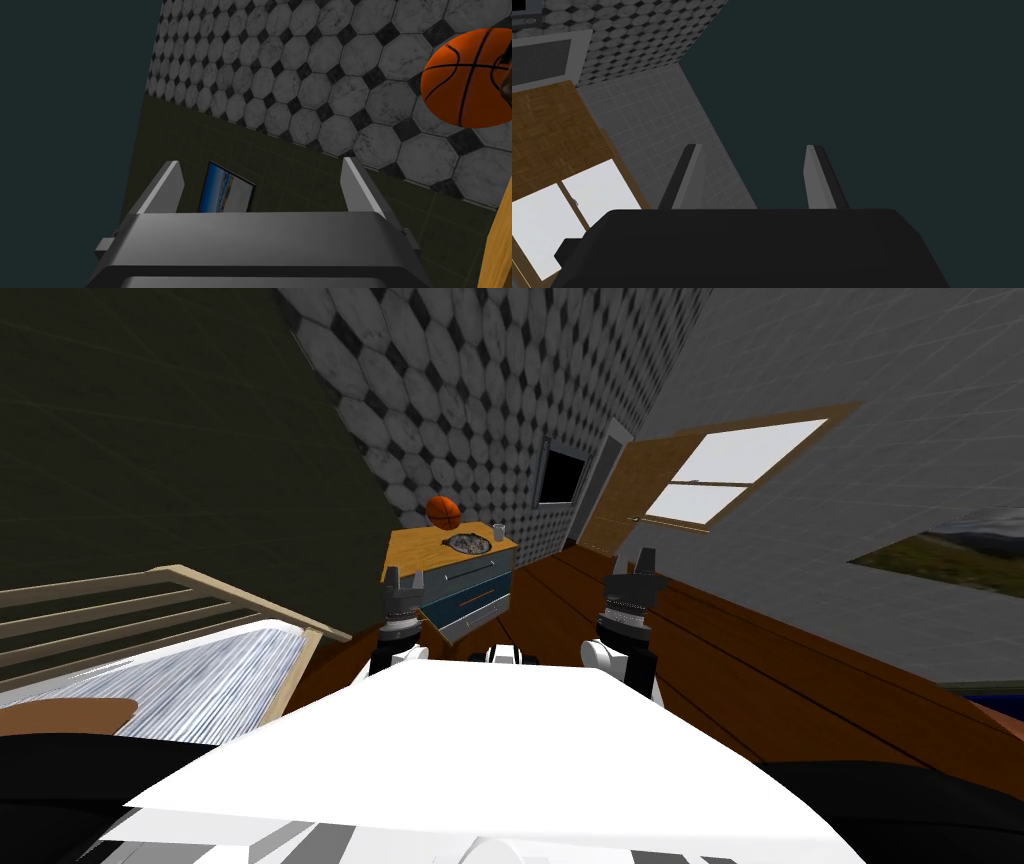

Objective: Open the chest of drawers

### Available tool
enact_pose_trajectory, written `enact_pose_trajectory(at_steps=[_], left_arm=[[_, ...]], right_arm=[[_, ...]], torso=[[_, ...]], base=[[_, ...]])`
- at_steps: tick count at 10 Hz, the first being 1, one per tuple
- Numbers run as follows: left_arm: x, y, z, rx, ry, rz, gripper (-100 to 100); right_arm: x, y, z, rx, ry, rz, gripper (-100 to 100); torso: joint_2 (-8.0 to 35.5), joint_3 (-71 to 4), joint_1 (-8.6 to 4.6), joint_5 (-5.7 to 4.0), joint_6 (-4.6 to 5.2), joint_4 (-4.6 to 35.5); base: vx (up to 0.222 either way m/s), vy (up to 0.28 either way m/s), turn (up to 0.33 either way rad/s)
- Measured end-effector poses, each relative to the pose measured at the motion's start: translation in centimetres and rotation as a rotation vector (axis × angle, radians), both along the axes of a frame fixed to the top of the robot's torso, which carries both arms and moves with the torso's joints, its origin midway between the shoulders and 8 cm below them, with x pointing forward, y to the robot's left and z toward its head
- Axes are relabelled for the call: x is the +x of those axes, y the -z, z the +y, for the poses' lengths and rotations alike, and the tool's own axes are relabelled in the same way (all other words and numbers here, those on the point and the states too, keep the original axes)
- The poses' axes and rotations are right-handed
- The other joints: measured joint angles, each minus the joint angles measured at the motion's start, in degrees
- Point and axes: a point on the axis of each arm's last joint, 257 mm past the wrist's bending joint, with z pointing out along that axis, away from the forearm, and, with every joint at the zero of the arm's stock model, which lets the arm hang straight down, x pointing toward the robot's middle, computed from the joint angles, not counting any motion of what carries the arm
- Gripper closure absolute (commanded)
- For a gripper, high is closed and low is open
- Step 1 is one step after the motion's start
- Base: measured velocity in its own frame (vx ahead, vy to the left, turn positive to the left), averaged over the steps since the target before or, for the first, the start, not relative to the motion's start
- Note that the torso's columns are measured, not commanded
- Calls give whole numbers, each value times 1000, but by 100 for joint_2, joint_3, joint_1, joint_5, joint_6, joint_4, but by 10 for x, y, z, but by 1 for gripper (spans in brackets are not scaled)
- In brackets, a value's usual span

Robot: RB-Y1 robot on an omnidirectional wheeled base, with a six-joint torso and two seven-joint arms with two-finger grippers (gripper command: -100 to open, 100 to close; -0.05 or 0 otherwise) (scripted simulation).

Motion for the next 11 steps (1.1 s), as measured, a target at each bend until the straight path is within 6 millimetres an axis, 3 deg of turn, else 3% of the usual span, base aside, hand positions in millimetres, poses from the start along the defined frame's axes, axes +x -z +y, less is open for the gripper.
enact_pose_trajectory(at_steps=[11], left_arm=[[-10,79,55,-158,-37,51,-100]], right_arm=[[0,0,0,0,0,0,0]], torso=[[-5,-2,-8,-2,-1,-1]], base=[[118,-78,20]])
